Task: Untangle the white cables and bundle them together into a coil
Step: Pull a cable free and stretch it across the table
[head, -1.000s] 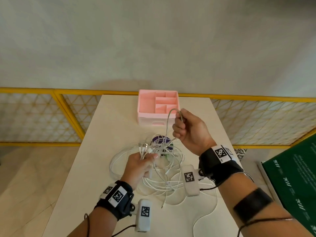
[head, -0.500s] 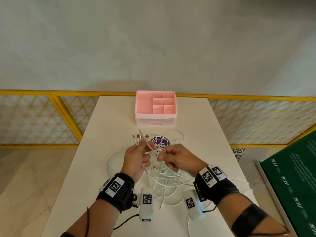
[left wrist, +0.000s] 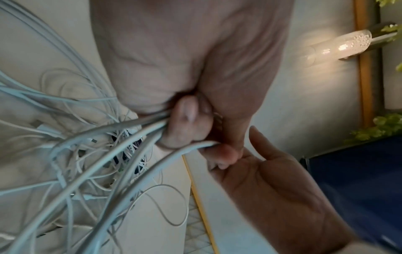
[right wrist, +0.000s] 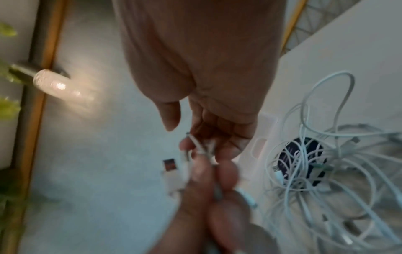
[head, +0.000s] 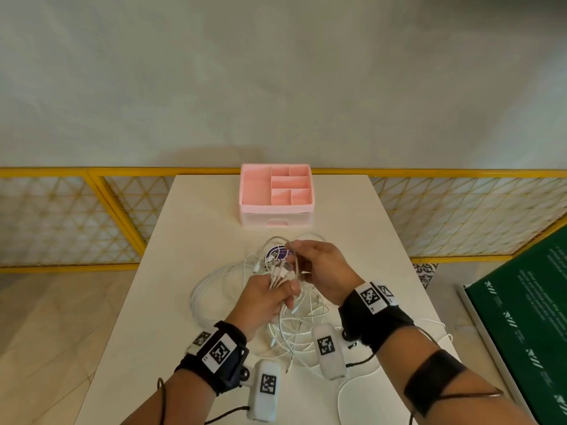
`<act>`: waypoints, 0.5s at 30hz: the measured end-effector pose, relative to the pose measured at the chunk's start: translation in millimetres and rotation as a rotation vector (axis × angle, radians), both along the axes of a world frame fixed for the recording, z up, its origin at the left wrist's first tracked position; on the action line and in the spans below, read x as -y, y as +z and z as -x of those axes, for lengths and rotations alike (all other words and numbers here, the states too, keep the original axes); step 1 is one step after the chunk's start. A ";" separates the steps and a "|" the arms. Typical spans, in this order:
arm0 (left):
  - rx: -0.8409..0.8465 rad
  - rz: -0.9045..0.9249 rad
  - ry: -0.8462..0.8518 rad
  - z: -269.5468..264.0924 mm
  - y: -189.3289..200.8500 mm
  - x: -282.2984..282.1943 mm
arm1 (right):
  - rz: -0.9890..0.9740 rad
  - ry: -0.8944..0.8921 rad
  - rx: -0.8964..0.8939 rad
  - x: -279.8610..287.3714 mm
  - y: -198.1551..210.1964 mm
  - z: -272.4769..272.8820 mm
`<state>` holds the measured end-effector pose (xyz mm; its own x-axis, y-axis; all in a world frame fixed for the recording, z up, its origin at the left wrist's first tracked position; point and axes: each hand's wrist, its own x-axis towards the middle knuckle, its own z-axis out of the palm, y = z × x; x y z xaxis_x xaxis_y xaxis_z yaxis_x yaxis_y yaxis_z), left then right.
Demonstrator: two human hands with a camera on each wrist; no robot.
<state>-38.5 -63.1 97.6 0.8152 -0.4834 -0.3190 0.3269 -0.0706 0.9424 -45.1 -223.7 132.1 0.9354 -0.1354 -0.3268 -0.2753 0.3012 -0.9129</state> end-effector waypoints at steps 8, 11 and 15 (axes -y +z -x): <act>-0.035 0.071 0.084 1.5 -8.1 -9.9 | 0.018 -0.225 0.130 50.5 21.9 -3.3; -0.052 0.092 0.234 -5.1 -10.6 -16.4 | 0.282 -0.385 0.094 105.6 23.2 8.1; -0.104 0.164 0.336 -11.8 -13.7 -21.1 | 0.586 -0.695 -0.111 194.9 20.2 49.4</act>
<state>-26.7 -42.0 83.9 0.9044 -0.2460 -0.3486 0.4002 0.2056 0.8931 -94.5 -418.6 152.3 0.5487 -0.8286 -0.1109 -0.3003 -0.0715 -0.9511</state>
